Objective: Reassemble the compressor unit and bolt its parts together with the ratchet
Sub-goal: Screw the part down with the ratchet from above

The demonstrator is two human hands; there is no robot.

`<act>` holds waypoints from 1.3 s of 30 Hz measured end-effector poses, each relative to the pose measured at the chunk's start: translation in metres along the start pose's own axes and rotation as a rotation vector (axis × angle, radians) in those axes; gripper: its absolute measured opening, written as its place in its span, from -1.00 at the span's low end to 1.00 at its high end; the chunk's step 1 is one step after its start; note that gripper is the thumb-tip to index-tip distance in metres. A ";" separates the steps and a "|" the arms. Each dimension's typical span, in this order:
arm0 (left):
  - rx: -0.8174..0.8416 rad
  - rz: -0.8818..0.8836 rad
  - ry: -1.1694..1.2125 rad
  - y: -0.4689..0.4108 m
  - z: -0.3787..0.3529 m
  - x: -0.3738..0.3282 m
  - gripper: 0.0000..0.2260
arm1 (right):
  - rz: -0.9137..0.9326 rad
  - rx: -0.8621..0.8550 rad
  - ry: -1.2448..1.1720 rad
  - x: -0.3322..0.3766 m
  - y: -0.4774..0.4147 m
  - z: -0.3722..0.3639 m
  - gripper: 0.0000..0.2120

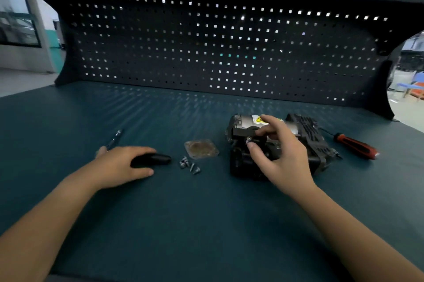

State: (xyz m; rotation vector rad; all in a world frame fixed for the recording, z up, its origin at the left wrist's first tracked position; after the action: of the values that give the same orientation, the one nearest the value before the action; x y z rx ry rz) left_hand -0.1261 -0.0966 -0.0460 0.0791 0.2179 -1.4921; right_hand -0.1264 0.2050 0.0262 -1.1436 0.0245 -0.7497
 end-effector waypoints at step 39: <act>-0.144 -0.261 2.533 -0.043 0.164 -0.222 -0.63 | -0.224 0.178 -0.417 0.000 -0.032 0.023 -0.72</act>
State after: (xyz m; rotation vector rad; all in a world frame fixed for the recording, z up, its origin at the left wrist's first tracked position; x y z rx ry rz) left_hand -0.1674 0.0869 0.1606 1.8374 2.3112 -0.6958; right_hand -0.1338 0.2171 0.0625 -1.1233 -0.5180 -0.6819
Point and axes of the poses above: each hand's wrist, its own y-axis away from the middle knuckle, its own z-axis out of the back of the hand, x = y × z, the point moved 8 cm from there along -y, towards the middle knuckle, and after that the axes turned 3 degrees about y, right-handed, at the moved point
